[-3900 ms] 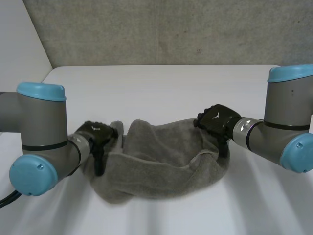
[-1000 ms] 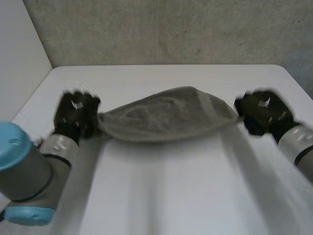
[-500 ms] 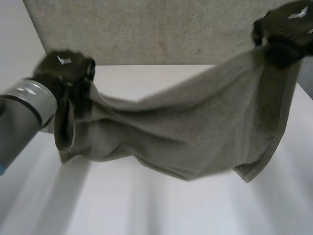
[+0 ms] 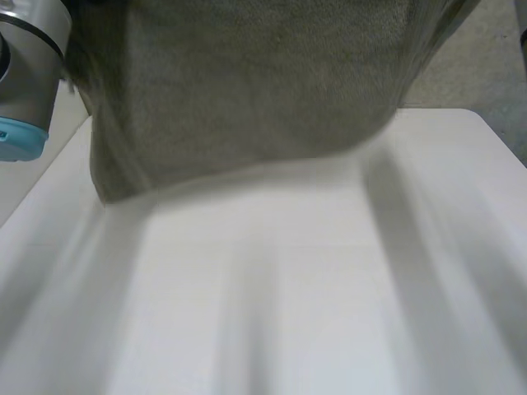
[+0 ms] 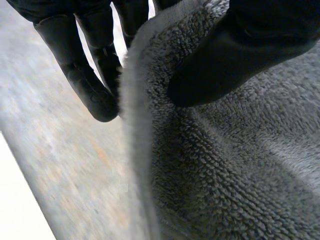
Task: Fold the towel.
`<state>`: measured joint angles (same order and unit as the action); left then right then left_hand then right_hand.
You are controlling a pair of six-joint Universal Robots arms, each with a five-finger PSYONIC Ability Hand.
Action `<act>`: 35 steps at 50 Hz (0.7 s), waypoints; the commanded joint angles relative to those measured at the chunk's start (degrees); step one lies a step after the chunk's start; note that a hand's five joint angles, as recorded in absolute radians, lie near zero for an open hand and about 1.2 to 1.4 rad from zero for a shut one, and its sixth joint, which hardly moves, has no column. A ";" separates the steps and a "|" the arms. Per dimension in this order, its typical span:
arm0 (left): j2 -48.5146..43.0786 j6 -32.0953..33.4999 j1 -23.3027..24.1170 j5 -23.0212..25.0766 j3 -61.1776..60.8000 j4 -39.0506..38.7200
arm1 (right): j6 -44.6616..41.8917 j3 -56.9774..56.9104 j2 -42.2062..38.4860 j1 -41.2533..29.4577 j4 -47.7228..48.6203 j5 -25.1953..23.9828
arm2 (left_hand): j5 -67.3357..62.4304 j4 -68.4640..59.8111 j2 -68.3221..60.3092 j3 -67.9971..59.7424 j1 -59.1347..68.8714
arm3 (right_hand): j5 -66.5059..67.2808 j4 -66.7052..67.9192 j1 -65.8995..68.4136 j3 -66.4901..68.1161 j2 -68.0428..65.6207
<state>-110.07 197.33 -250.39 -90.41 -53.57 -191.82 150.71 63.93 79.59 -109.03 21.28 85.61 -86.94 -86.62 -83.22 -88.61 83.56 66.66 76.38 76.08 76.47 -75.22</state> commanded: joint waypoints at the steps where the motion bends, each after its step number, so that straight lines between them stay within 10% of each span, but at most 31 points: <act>1: 4.58 0.08 -0.53 0.32 -15.03 -3.29 | 1.16 6.28 0.66 0.84 -8.18 -6.32 | 16.94 6.62 3.22 8.61 -3.56 | 3.34 3.62 3.92 3.53 -4.78; 18: 11.90 4.63 -2.20 9.64 -62.60 -13.38 | 0.28 42.16 2.32 10.86 -6.69 -16.88 | 16.94 6.62 3.22 8.61 -3.56 | 3.34 3.62 3.92 3.53 -4.78; 35: -1.47 8.42 -3.08 7.09 -61.92 -29.22 | 1.34 47.08 2.24 15.61 -2.74 -18.02 | 16.94 6.62 3.22 8.61 -3.56 | 3.34 3.62 3.92 3.53 -4.78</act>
<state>-108.89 205.77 -253.30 -81.83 -117.09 -217.59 152.02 110.67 81.99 -93.19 18.58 67.52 -87.18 -86.63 -83.21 -88.69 83.81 66.66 76.38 76.09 76.48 -75.22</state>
